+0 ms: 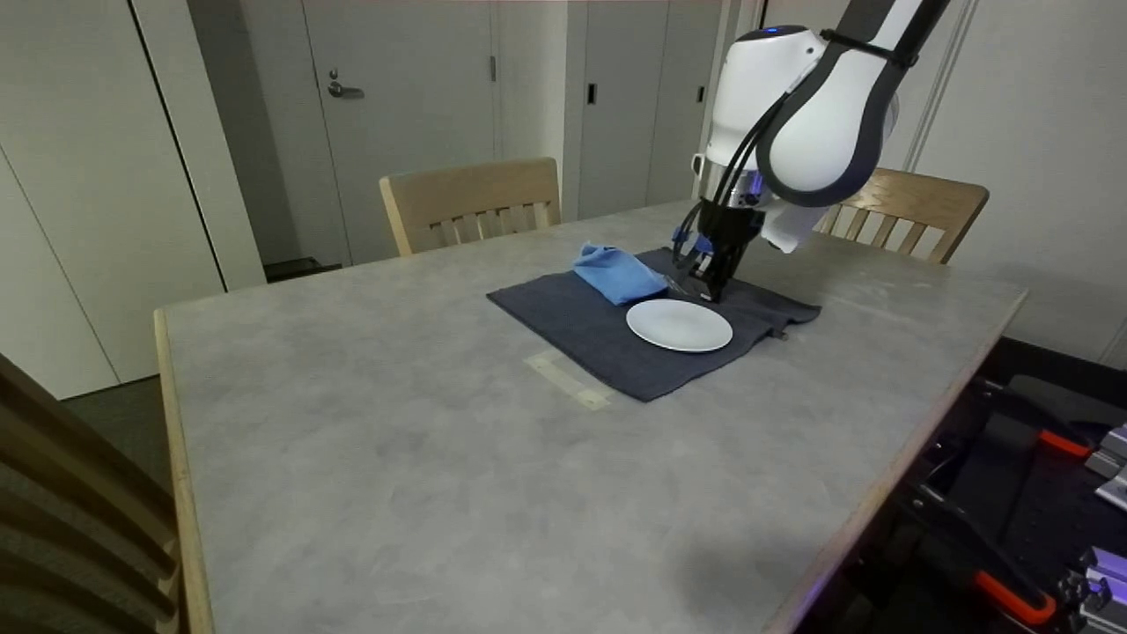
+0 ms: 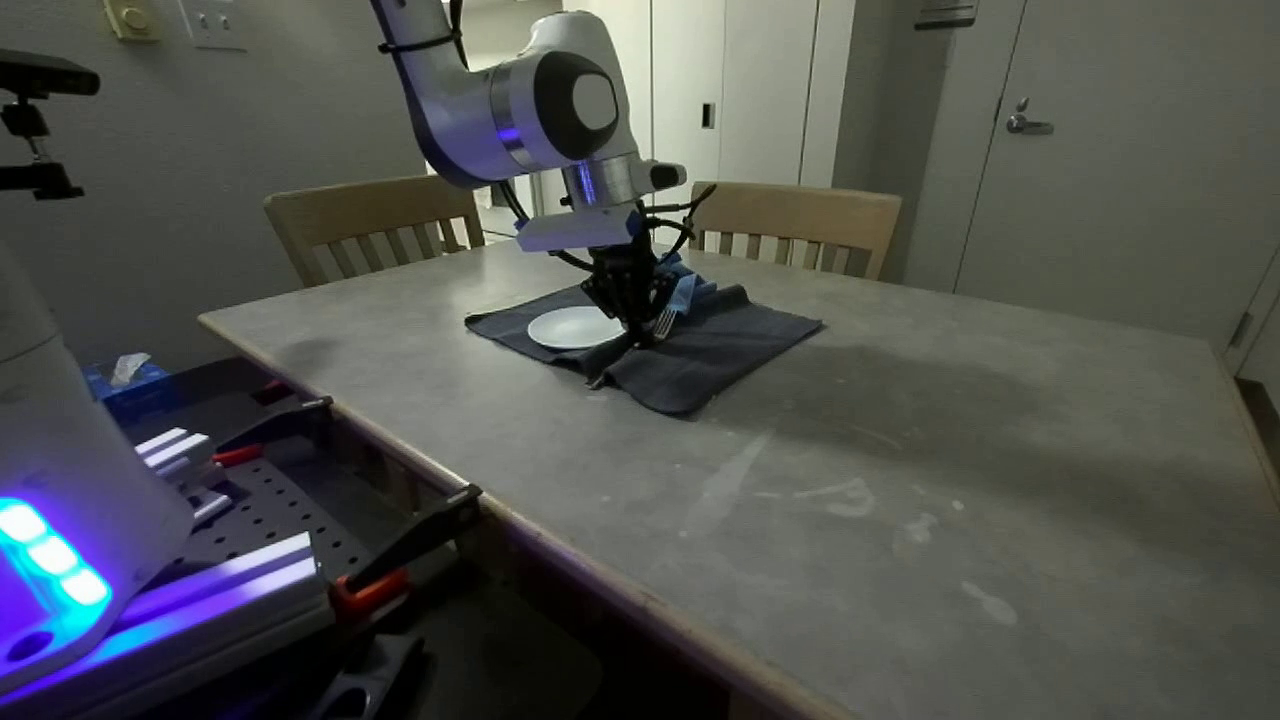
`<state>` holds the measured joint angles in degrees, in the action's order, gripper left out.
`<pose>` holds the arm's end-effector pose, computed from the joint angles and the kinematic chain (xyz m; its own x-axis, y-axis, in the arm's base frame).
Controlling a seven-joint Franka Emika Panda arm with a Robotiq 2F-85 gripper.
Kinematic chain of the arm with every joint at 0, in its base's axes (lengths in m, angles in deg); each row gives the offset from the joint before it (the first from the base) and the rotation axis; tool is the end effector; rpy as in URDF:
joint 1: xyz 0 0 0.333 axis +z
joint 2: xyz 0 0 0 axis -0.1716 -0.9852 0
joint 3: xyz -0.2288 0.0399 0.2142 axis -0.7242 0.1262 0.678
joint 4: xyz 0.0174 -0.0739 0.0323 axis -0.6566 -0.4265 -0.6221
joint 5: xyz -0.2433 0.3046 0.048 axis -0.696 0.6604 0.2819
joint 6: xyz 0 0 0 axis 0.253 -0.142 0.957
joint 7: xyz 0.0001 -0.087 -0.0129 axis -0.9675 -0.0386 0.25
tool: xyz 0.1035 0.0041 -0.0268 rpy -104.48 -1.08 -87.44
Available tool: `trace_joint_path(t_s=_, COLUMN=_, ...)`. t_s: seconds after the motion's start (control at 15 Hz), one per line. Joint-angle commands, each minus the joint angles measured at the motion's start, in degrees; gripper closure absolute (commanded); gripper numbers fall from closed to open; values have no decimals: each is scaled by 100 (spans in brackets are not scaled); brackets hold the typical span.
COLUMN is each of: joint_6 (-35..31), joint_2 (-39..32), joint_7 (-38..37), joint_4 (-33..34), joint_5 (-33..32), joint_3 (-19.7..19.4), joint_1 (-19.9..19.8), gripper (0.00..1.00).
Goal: Take the fork off the white plate and position it on the gray table mat
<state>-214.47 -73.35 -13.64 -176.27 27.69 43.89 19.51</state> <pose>0.5002 -0.0243 0.1443 0.9747 0.2005 0.0987 0.1801 -0.9662 0.1843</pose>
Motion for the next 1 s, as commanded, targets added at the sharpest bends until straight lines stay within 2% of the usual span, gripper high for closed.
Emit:
trace_joint_path(t_s=0.0, joint_6=-324, joint_2=-430, joint_7=106, joint_4=147, joint_5=-89, joint_3=-33, joint_1=75, gripper=98)
trace_joint_path(t_s=0.2, joint_6=-362, joint_2=-456, joint_7=172, joint_4=179, joint_5=-64, joint_3=-17, joint_1=81, gripper=98)
trace_joint_path(t_s=0.27, joint_6=-354, joint_2=-459, joint_7=168, joint_4=189, joint_5=-63, joint_3=-34, joint_1=103, gripper=70)
trace_joint_path(t_s=0.47, joint_6=-216, joint_2=-407, joint_7=172, joint_4=226, joint_5=-94, joint_3=-92, joint_1=177, gripper=55)
trace_joint_path(t_s=0.93, joint_6=666, joint_2=-46, joint_7=-5, joint_4=489, joint_5=-199, joint_3=-422, joint_1=483, gripper=4)
